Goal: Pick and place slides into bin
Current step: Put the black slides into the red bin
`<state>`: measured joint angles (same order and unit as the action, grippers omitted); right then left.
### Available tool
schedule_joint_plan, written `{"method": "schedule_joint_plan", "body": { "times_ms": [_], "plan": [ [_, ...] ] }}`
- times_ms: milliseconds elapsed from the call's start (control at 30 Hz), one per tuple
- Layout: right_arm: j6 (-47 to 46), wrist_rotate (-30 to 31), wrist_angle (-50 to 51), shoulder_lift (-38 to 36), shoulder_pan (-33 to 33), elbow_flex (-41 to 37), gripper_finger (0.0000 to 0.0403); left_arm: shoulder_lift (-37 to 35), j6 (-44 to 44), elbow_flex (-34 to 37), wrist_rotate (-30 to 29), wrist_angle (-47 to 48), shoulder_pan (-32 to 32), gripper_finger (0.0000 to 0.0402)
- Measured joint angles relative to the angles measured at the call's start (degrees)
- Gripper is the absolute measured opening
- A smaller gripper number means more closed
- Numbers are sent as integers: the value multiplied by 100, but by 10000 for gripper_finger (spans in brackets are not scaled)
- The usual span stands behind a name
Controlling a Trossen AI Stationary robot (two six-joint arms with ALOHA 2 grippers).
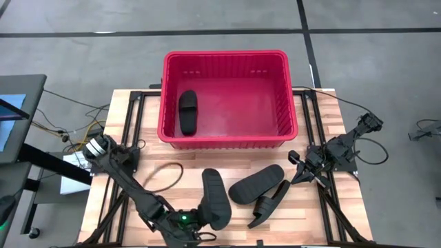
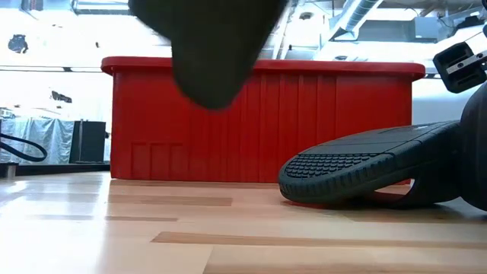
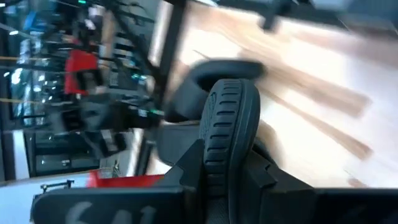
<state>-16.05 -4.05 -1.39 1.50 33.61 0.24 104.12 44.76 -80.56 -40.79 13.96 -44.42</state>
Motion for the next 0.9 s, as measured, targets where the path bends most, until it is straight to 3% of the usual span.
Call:
{"method": "schedule_joint_plan", "body": {
  "times_ms": [533,700,900],
  "plan": [
    [0,0,1,0,0,1,0,-1523,-398,-2306,190,891,505,35],
    [-1,0,0,-1,0,0,0,-2037,-400,-2563,414,954,970,35],
    [0,0,2,0,0,0,0,-2510,-705,-2757,1195,946,1898,35]
  ]
}}
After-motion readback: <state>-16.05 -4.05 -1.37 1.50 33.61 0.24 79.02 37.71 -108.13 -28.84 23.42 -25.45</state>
